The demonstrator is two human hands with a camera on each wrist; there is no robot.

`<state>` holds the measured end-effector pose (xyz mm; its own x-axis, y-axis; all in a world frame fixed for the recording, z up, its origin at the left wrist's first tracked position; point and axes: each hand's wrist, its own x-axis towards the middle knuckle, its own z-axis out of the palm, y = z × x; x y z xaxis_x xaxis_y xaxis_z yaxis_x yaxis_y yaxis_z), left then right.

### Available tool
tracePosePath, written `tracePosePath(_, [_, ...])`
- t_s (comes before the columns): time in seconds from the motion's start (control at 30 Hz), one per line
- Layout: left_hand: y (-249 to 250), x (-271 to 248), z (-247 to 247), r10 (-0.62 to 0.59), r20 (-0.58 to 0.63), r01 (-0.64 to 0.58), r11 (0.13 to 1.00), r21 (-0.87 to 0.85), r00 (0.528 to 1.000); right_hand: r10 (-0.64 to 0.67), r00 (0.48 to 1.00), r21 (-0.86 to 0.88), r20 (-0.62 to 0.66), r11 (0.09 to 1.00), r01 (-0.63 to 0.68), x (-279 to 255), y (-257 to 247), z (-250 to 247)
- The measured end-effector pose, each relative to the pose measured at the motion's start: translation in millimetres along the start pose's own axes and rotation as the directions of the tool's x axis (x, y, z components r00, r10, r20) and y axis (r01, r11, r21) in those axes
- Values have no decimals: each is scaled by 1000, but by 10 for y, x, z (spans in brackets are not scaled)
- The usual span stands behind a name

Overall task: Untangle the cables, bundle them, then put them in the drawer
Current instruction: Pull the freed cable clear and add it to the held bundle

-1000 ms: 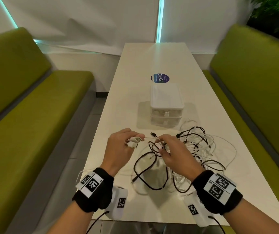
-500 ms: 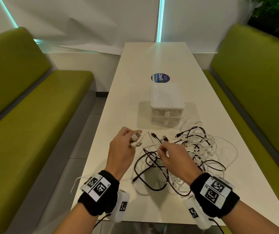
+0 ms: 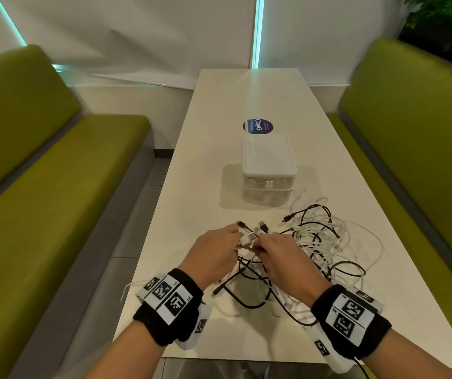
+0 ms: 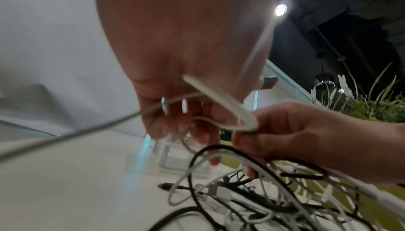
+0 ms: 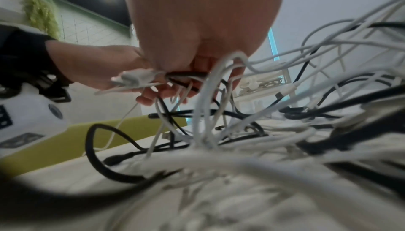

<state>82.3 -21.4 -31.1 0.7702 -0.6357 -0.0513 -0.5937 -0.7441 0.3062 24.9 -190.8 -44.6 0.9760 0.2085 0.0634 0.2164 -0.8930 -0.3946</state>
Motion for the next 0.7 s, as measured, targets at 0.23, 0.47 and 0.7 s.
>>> tracePosePath(0.23, [-51, -14, 20, 3, 19, -3, 999, 41, 1000, -30, 999, 110, -37, 993, 34, 31, 59, 36])
tracePosePath(0.47, [-316, 26, 3, -130, -349, 79, 984, -158, 928, -39, 999, 63, 35, 997, 37, 74, 114, -20])
tracePosePath(0.7, [-468, -29, -163, -351, -433, 190, 909, -372, 830, -12, 999, 57, 36, 998, 10, 62, 100, 68])
